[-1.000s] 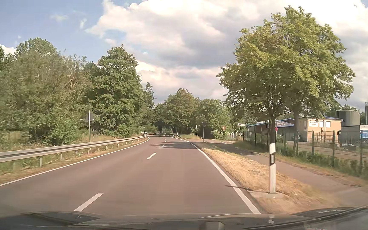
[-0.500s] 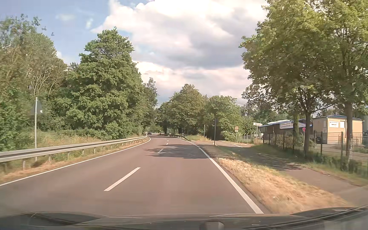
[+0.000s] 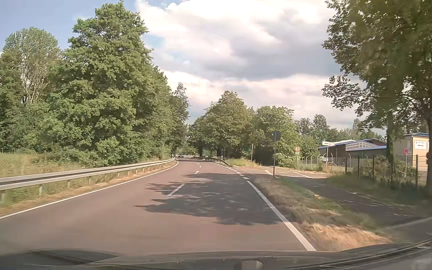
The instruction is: Follow the waypoints while adhering to traffic rules and regulations
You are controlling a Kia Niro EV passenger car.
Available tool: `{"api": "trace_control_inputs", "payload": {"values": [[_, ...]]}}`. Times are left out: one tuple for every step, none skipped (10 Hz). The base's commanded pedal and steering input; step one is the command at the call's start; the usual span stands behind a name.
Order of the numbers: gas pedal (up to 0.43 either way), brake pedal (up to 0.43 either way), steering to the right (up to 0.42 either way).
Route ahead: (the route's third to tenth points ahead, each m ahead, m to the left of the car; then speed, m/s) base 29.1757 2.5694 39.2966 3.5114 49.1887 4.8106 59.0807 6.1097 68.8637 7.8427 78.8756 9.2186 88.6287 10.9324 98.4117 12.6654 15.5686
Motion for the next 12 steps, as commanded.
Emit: {"api": "trace_control_inputs", "payload": {"values": [[0.228, 0.0, -0.013], [0.228, 0.0, -0.014], [0.228, 0.0, -0.014], [0.228, 0.0, -0.013], [0.228, 0.0, -0.013], [0.228, 0.0, -0.013], [0.228, 0.0, -0.013], [0.228, 0.0, -0.013], [0.228, 0.0, -0.013], [0.228, 0.0, -0.012], [0.228, 0.0, -0.012], [0.228, 0.0, -0.012]]}}
